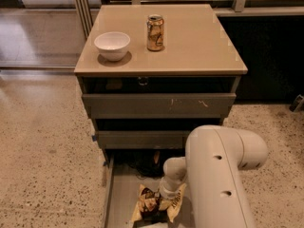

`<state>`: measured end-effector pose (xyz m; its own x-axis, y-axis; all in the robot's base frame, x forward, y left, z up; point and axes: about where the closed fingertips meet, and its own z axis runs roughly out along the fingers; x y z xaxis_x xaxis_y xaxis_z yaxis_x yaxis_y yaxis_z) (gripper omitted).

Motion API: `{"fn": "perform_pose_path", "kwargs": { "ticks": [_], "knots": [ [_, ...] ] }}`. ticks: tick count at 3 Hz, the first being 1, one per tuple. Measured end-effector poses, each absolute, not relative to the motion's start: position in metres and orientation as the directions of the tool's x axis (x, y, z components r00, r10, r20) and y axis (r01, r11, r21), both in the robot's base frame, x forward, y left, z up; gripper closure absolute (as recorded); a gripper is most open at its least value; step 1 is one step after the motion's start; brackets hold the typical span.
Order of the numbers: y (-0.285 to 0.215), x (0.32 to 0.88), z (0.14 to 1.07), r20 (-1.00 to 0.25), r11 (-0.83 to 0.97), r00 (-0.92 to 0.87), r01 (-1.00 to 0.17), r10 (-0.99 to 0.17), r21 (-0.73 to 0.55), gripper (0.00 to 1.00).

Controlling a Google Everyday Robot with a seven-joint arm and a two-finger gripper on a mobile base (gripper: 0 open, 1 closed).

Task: Pick brown chip bag from bottom drawer and place on counter

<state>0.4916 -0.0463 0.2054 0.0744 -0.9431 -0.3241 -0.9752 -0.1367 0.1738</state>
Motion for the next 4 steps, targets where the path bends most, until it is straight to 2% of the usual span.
{"fn": "perform_pose_path", "kwargs": {
  "ticks": [3,4],
  "knots": [
    [-0.045,0.452,0.32,-0.222,-0.173,0.149,-0.981,-0.964,0.091,1.0],
    [-0.054,0.455,0.35,-0.178,-0.164,0.155,-0.986,-0.972,0.037,1.0]
  ]
}}
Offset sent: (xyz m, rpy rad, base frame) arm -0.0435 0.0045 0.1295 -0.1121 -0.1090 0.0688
